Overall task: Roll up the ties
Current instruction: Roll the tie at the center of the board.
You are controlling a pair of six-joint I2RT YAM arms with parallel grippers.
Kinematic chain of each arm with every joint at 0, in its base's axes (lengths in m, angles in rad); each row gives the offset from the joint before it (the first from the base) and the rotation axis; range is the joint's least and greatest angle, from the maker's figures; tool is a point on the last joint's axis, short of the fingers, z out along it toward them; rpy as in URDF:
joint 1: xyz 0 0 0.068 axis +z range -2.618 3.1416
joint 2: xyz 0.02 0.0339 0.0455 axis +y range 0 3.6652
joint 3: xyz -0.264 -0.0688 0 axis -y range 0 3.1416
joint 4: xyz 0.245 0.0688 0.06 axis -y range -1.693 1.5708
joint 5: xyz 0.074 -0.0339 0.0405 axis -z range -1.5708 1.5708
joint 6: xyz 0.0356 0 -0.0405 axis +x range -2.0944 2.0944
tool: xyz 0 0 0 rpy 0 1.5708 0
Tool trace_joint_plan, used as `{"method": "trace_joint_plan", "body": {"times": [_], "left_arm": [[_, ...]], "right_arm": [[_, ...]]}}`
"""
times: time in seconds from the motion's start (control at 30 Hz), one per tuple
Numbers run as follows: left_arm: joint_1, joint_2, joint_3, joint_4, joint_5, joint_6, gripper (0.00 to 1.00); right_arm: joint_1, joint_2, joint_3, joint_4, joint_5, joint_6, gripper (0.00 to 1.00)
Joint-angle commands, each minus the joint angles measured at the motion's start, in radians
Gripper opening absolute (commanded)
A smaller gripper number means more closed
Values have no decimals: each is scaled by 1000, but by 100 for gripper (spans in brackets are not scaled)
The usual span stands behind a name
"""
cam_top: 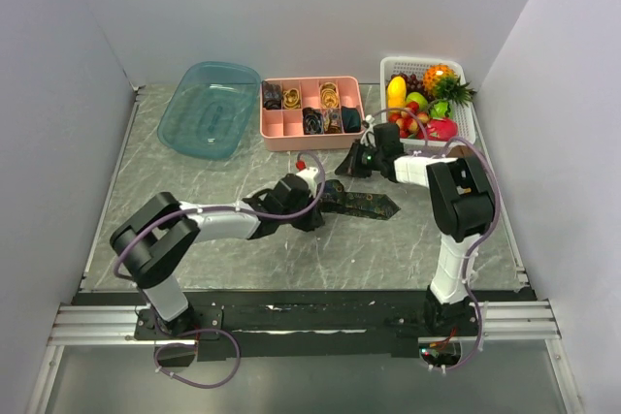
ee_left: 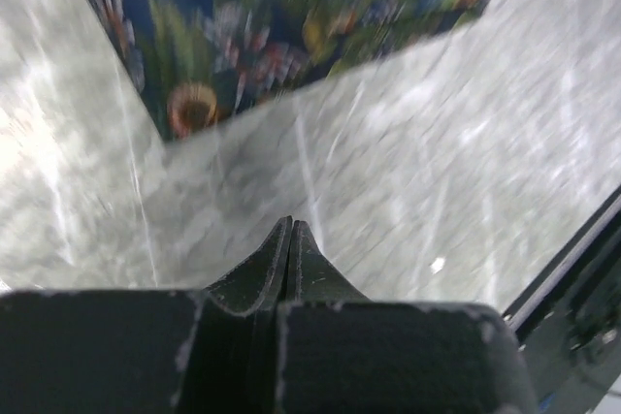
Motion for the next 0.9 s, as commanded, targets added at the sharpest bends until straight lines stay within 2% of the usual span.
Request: {"method": "trace_joint_plan", "body": {"times": [0.0,0.33,0.87], "left_arm": [[-5,41,-24,129,49,-1,1],[-4,176,68,130,-12,13,1],[7,242,111,130,-84,1,1]], "right_arm": [[28,36,72,-4,-15,-12,0],[59,54,72,-25,-32,-17,0],[62,-7,23,-94,-80,-35,0]]}}
